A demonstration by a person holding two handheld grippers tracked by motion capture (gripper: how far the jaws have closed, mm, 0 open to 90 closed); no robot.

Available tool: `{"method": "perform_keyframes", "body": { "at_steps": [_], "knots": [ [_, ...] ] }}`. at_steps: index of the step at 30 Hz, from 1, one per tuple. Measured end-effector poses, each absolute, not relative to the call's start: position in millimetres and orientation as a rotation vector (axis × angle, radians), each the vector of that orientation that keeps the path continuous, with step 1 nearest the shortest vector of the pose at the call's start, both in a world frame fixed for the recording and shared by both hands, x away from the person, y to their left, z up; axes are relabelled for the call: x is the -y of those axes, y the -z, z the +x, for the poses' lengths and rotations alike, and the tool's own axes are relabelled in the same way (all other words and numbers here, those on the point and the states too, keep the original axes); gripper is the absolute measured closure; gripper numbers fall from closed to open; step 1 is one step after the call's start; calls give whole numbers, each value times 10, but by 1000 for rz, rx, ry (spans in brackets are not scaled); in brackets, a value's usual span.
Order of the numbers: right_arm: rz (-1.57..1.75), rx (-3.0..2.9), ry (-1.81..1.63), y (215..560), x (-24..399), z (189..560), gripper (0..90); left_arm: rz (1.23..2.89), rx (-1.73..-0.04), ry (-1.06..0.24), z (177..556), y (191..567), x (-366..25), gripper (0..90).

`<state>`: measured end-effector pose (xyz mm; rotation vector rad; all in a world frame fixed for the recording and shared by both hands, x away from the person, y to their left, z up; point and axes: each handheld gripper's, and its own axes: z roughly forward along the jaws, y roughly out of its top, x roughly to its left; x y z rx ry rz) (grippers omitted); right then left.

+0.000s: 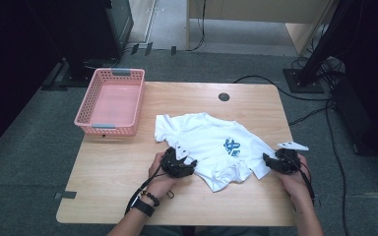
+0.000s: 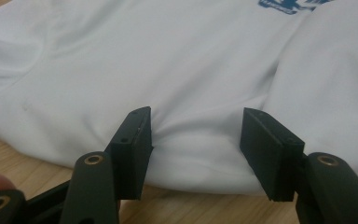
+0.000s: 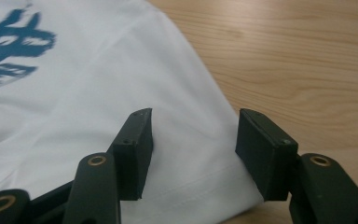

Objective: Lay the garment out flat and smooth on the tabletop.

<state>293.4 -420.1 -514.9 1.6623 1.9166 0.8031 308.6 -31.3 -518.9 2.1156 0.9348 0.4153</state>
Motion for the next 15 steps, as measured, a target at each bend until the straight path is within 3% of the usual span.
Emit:
{"method": "perform_keyframes", "body": {
  "at_steps": [9,15],
  "knots": [
    [1664,-1854,-688,5111,4234,2922,465,2054,-978,-411,3091,5135,86,441],
    [1582,-1876,-897,4894,4045,2879,464,2007,-988,-445,3127,5071,52,440]
  ]
}}
